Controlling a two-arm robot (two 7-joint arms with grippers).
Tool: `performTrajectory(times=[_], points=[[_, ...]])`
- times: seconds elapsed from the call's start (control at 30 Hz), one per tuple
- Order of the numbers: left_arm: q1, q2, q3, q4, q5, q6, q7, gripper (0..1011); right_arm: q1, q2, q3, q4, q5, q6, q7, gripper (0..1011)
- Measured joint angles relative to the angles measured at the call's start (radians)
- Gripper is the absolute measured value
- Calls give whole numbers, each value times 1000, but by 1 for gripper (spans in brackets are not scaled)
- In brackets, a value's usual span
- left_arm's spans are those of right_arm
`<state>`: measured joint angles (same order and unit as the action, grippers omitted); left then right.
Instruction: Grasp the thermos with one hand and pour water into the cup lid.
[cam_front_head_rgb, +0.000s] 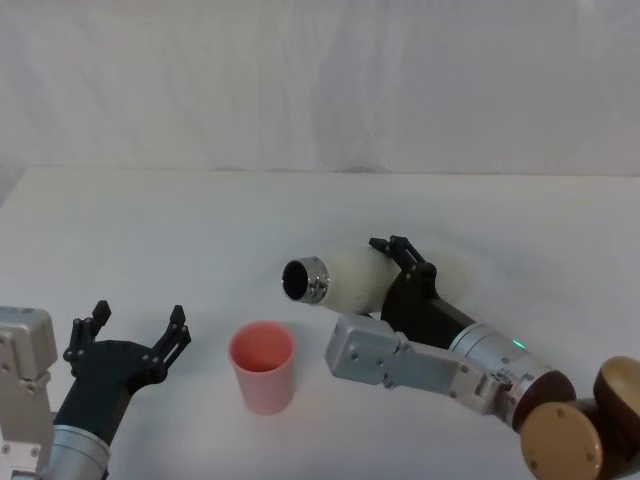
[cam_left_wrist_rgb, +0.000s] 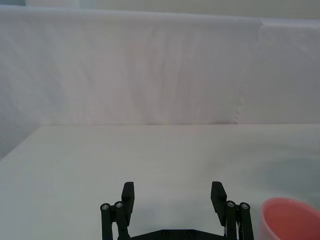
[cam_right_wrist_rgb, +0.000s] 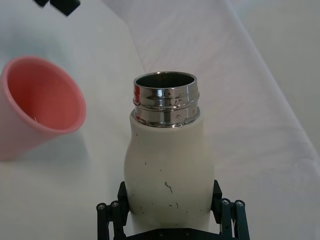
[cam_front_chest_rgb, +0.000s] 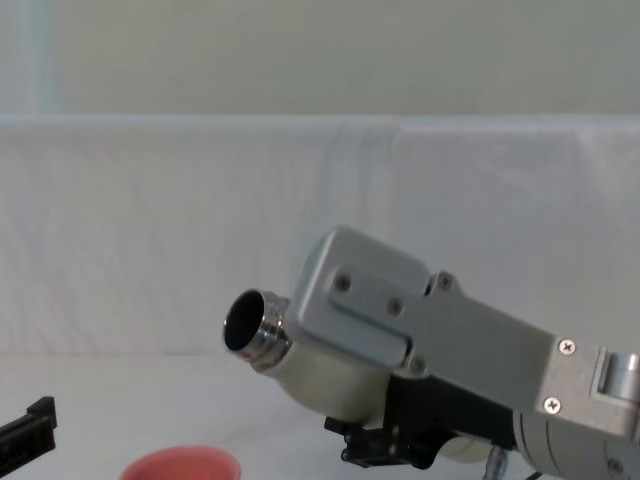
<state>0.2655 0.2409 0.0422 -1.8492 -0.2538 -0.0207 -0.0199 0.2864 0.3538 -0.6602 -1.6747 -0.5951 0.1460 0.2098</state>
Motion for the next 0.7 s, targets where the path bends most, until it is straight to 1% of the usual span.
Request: performTrajectory(times=[0.03,0.1,0.13,0.23,0.27,0.7], points=[[0,0,0,0,0,0,0,1001,0,-2,-3,2,-17,3,-2,960],[0,0,0,0,0,0,0,1001,1,-4,-6,6,-35,6,-5,960],[0,0,0,0,0,0,0,1001,1,-5,-10,9,-54,9,-6,960],[0,0,0,0,0,0,0,1001,2,-7,-14,12,-77,12,-8,960],[0,0,0,0,0,0,0,1001,2,-8,-16,13,-92,13,-8,960],[0,0,0,0,0,0,0,1001,2,-21,-21,23,-181,11,2,960]])
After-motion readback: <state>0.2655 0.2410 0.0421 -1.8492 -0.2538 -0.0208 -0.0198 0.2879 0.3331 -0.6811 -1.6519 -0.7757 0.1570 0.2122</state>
